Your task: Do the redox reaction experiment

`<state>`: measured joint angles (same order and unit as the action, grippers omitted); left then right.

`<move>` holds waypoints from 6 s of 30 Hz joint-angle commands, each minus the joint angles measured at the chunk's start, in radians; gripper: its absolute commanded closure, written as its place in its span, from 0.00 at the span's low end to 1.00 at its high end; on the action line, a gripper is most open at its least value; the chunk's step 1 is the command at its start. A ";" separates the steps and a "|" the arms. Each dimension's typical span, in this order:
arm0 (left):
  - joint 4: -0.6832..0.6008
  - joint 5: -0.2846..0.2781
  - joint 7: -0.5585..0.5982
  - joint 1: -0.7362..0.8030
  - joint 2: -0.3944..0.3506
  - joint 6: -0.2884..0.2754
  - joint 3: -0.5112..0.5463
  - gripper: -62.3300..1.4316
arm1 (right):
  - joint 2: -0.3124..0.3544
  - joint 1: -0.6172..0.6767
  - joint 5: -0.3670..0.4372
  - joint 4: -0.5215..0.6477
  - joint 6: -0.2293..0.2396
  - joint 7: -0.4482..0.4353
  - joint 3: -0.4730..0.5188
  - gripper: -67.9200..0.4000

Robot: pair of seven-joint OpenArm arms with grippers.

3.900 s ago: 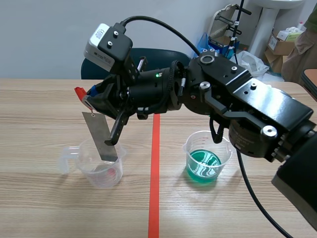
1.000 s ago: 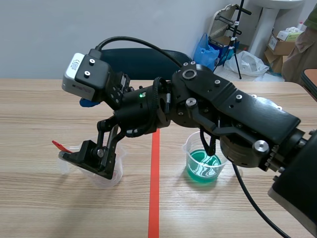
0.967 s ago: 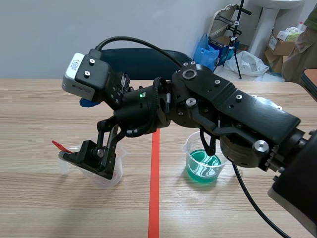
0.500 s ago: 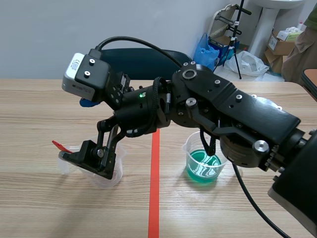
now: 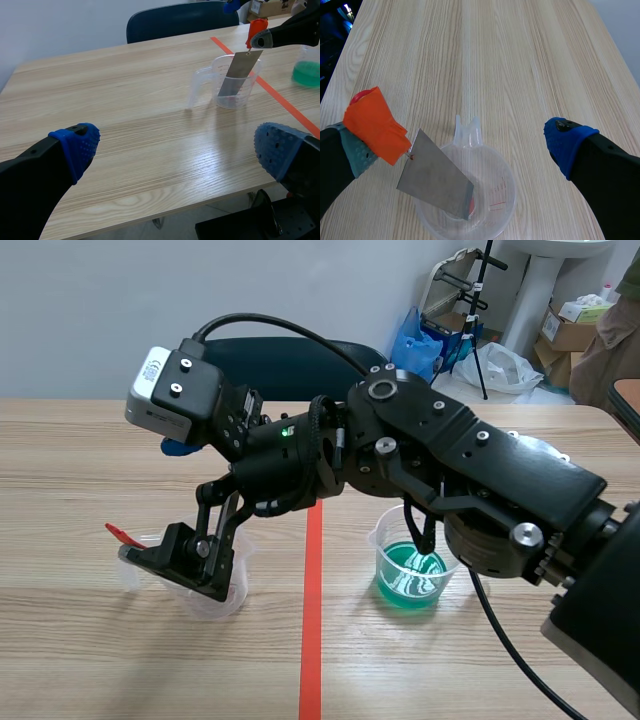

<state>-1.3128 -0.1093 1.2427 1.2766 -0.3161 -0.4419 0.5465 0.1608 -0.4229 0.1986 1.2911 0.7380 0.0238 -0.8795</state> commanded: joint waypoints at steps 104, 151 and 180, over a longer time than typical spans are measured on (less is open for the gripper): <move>-0.476 0.309 -0.302 -0.155 0.396 -0.163 0.112 0.00 | 0.401 0.712 0.120 0.753 -0.200 -0.122 0.566 0.00; -0.542 -0.066 -0.534 -0.149 0.066 0.185 -0.122 0.00 | 0.396 1.054 0.190 0.878 -0.308 -0.089 0.809 0.00; -0.542 -0.055 -0.534 -0.149 0.066 0.185 -0.122 0.00 | 0.396 1.054 0.190 0.878 -0.308 -0.089 0.809 0.00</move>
<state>-1.8355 -0.1581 0.6964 1.1305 -0.2550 -0.2581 0.4149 0.5545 0.6456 0.3824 2.1555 0.4332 -0.0532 -0.0715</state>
